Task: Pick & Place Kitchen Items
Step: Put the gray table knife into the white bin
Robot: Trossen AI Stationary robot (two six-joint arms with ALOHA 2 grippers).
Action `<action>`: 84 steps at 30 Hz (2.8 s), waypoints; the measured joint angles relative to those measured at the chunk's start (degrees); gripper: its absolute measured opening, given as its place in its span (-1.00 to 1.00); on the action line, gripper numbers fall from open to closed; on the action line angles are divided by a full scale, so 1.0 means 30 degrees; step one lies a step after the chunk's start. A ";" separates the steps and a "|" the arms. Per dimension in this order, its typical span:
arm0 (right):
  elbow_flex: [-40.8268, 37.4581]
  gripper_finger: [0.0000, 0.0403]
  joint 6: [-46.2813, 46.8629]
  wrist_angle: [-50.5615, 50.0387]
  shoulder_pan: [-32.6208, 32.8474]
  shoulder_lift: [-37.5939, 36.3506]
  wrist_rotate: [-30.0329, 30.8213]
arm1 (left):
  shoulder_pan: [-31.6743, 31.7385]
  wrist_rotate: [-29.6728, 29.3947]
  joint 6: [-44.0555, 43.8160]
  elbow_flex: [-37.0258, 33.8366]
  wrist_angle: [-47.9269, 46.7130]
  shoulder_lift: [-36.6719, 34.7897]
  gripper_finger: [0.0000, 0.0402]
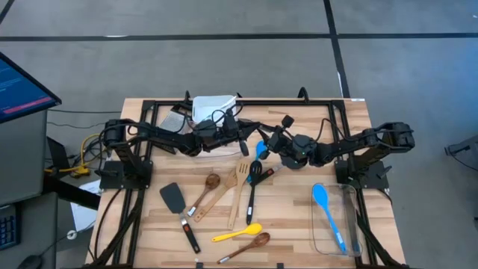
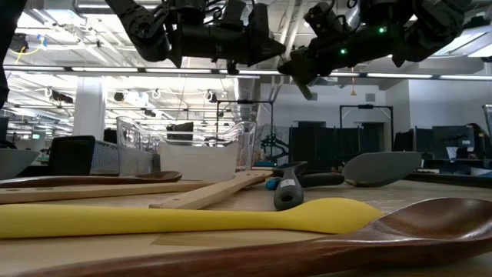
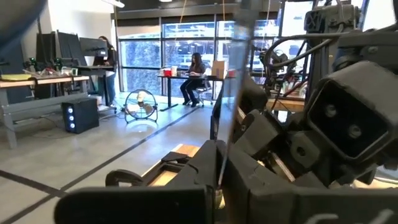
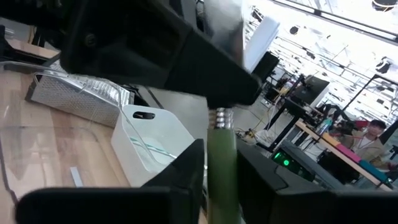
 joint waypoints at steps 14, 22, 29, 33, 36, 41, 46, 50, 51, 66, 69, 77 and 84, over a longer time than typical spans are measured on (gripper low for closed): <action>-0.0005 0.07 -0.0020 -0.0822 0.0265 -0.0254 0.0795 | 0.0018 -0.0026 0.0631 0.0000 0.0036 -0.0015 -1.00; -0.0022 0.40 -0.1167 -0.4722 0.1238 -0.2100 0.4194 | 0.0797 -0.0010 0.1320 0.0000 0.0055 -0.0029 -1.00; 0.0000 0.40 0.0409 -0.8519 0.2120 -0.4550 0.4653 | 0.2020 0.0801 0.1320 0.0000 -0.0629 -0.0357 -1.00; -0.0001 0.40 0.2115 -1.0917 0.2180 -0.5672 0.4650 | 0.2568 0.0815 0.1318 0.0000 -0.3825 -0.1955 -1.00; -0.0012 0.40 0.3341 -1.2327 0.2148 -0.6152 0.4640 | 0.2912 0.0814 0.1425 0.0000 -0.6513 -0.3799 -1.00; -0.0007 0.40 0.4862 -1.3308 0.2113 -0.6204 0.4628 | 0.3422 0.0437 0.1909 0.0007 -0.9895 -0.7084 -1.00; -0.0007 0.36 0.6362 -1.5280 0.1913 -0.5920 0.3691 | 0.3892 -0.0623 0.2260 0.0022 -1.2593 -0.9450 -1.00; -0.0007 0.17 0.7814 -1.6643 0.1568 -0.5916 0.1997 | 0.4363 -0.1284 0.2262 0.0022 -1.4341 -1.0451 -1.00; -0.0007 0.09 0.7998 -1.6743 0.1491 -0.5916 0.1595 | 0.4500 -0.1368 0.2264 0.0026 -1.4551 -1.0546 -1.00; -0.0022 -0.89 0.5682 -1.7214 -0.0804 -0.8307 -0.9809 | 0.6105 -0.1098 0.2107 0.2360 -1.9430 -0.8255 -1.00; -0.0015 -0.94 0.5413 -1.7940 -0.1356 -0.9787 -1.0977 | 0.6105 -0.1028 0.2107 0.2547 -1.9530 -0.7385 -1.00; -0.1870 -0.98 0.5479 -1.7764 -0.2537 -1.4301 -1.3573 | 0.6573 -0.1036 0.2107 0.5192 -2.3896 -0.5485 -1.00; -0.4781 -0.99 0.7026 -1.5646 -0.3135 -1.7232 -1.5163 | 0.7486 -0.1121 0.2100 0.8344 -2.8996 -0.3981 -1.00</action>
